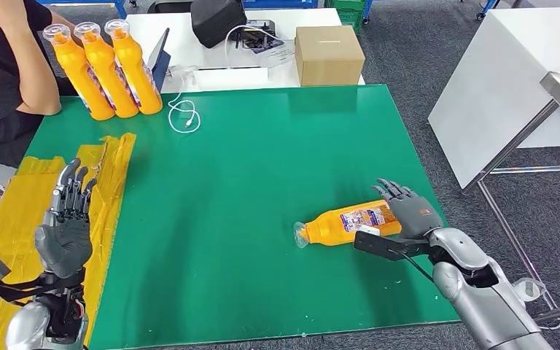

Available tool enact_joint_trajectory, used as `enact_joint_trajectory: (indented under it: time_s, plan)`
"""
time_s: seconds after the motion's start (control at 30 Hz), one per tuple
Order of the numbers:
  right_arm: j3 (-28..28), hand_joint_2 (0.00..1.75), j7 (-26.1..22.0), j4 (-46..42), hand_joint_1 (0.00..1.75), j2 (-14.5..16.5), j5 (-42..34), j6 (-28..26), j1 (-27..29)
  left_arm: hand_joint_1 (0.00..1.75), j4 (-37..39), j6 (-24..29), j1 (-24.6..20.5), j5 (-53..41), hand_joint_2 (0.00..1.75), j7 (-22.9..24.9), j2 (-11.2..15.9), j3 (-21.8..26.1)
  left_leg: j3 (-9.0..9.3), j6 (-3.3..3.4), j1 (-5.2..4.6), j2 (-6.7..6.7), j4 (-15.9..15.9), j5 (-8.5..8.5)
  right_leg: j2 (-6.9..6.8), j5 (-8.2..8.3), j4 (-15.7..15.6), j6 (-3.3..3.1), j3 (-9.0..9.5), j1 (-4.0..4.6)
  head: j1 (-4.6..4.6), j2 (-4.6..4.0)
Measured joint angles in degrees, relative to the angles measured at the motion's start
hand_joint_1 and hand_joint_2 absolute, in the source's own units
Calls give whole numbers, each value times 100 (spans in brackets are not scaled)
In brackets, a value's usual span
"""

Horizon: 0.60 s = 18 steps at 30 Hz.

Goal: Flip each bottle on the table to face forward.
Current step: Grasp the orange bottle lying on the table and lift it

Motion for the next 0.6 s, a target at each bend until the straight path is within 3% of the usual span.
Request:
enact_joint_trajectory:
  time_s: [0.5,0.53,0.6]
  plan:
    - [849,175,-34,1015,0,-194,-128,506,-767,0,291,-22,-217,119,0,14,3,7,-2,2,0,0,1,1,0,1,1,1,-1,0,0,0]
    - [924,175,-43,1112,4,-194,-153,536,-838,0,318,-26,-238,123,0,14,4,8,-2,2,0,0,1,2,0,1,1,1,0,0,1,0]
    - [1065,175,-53,1298,42,-179,-187,565,-958,0,369,-33,-277,132,0,14,6,8,-1,2,0,0,1,2,-1,1,1,1,1,0,1,0]
